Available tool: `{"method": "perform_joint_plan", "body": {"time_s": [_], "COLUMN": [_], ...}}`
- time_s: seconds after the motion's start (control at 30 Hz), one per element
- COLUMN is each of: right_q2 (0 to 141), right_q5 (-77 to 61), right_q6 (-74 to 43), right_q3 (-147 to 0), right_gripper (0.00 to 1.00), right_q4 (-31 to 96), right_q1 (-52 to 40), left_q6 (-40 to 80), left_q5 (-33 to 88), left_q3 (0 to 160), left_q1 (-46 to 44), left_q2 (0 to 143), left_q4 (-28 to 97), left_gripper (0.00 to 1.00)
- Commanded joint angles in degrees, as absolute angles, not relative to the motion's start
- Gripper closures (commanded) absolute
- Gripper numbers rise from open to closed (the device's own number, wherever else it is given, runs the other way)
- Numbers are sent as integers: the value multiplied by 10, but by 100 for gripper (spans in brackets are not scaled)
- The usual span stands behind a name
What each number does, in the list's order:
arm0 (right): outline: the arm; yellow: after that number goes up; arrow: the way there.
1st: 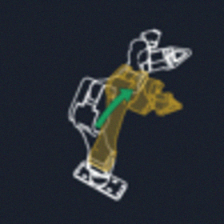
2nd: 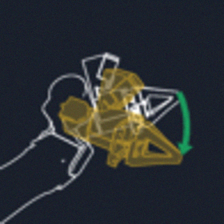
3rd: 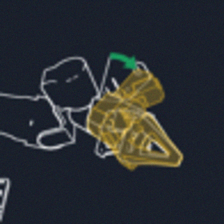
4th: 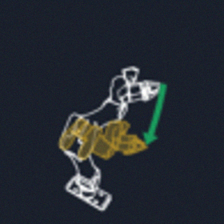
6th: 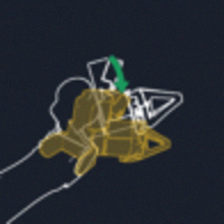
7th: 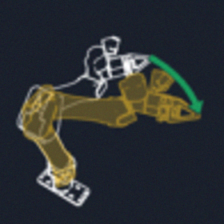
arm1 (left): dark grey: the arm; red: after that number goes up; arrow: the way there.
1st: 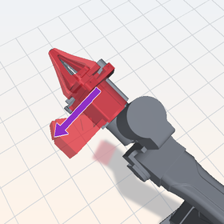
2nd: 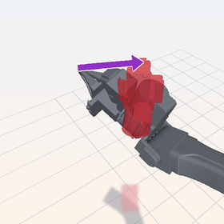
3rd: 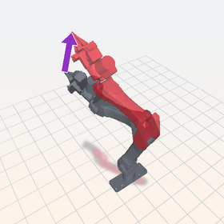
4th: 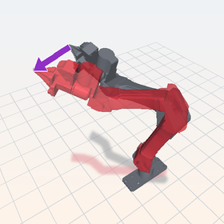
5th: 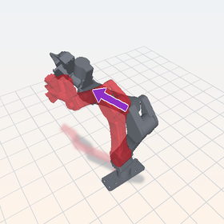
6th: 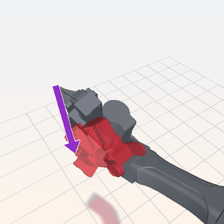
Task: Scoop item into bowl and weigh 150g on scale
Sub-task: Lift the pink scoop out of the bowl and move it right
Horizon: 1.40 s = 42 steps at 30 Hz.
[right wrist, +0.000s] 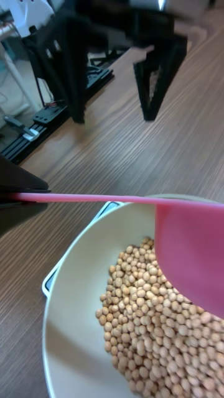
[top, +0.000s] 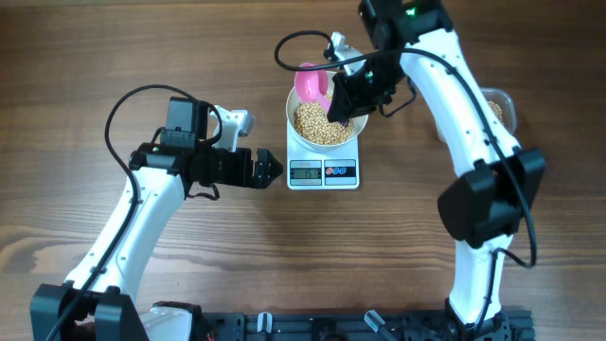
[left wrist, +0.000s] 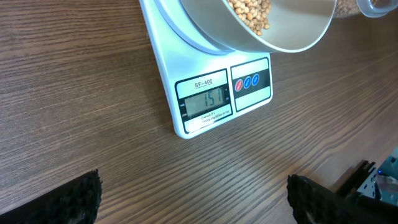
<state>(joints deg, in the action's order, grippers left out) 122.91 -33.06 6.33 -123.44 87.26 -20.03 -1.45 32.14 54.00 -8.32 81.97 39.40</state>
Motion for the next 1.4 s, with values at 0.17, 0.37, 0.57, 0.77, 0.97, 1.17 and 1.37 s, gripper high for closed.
{"method": "perform_joint_plan", "body": {"time_s": [0.17, 0.37, 0.57, 0.77, 0.97, 1.17, 1.37], "right_q2": [1171, 1171, 1171, 1171, 1171, 1171, 1171], "right_q5": [-387, -421, -425, -425, -425, -425, -398], "right_q6": [75, 76, 92, 104, 120, 126, 133], "right_q3": [-1235, -1235, -1235, -1235, -1235, -1235, -1235], "right_gripper": [96, 96, 96, 96, 96, 96, 96], "right_q4": [870, 870, 871, 871, 870, 874, 879], "right_q1": [-195, -156, -122, -119, -119, -119, -120], "left_q6": [-26, -26, -26, -26, -26, -26, -26], "left_q5": [318, 318, 318, 318, 318, 318, 318], "left_q3": [551, 551, 551, 551, 551, 551, 551], "left_q1": [-85, -85, -85, -85, -85, -85, -85], "left_q2": [822, 822, 822, 822, 822, 822, 822], "left_q4": [392, 392, 392, 392, 392, 392, 392], "left_gripper": [0, 0, 0, 0, 0, 0, 0]}}
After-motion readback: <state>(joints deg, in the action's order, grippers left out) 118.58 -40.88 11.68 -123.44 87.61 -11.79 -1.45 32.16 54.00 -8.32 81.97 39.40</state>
